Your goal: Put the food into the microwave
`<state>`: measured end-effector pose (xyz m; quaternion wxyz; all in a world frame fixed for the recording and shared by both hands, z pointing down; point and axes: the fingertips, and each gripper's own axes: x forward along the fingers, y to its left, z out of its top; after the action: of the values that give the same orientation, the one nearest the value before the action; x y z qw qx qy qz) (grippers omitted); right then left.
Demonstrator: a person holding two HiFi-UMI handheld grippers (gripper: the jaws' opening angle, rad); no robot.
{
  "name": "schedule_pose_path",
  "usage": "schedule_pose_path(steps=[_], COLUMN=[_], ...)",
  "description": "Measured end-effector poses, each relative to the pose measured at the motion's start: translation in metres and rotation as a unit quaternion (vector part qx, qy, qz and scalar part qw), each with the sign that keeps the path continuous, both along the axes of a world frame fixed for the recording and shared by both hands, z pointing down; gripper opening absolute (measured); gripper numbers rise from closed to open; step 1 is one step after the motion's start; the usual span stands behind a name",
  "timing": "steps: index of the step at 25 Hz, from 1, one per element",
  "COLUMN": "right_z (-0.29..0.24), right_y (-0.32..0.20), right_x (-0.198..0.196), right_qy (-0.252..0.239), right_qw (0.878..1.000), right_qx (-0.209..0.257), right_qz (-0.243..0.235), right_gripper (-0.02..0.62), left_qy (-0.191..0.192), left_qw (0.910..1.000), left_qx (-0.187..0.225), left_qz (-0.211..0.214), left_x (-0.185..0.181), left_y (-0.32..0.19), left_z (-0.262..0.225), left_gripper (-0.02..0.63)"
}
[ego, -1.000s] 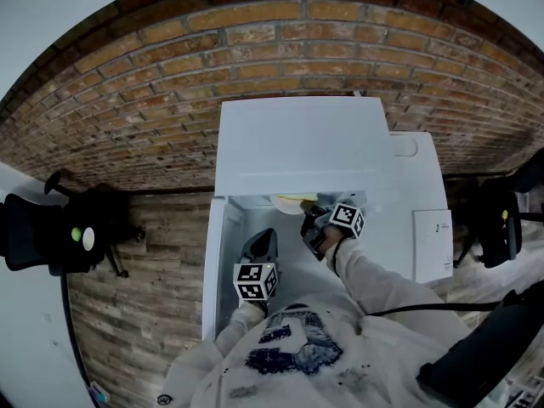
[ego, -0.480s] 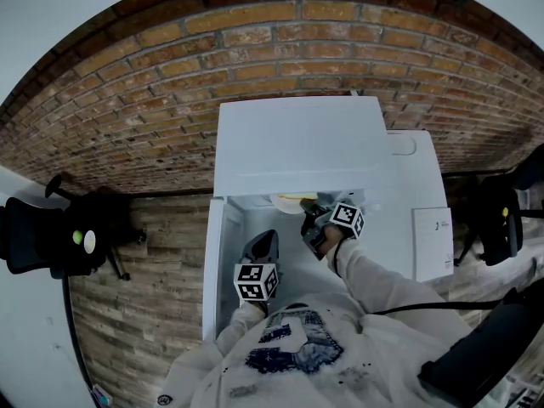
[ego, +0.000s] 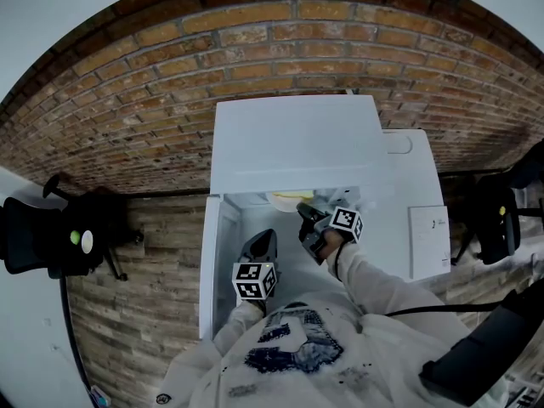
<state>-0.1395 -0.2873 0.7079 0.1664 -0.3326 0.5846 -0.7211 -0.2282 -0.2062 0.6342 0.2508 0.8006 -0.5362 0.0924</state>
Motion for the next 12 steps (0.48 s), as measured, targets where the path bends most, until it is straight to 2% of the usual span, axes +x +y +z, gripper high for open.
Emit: schedule_pose_path(steps=[8,12], right_z=[0.0044,0.0055], right_y=[0.0083,0.0096], right_x=[0.0056,0.0056], right_qy=[0.001,0.007], right_qw=[1.000,1.000], right_qx=[-0.004,-0.002], right_qz=[0.003,0.002], right_gripper=[0.078,0.034], left_qy=[0.000,0.000], left_qw=[1.0000,1.0000], left_qx=[-0.002,-0.001], left_qz=[-0.001,-0.001], left_x=[0.0005,0.0000], left_y=[0.0020,0.0024], left_z=[0.0010,0.0016], left_gripper=[0.008,0.008])
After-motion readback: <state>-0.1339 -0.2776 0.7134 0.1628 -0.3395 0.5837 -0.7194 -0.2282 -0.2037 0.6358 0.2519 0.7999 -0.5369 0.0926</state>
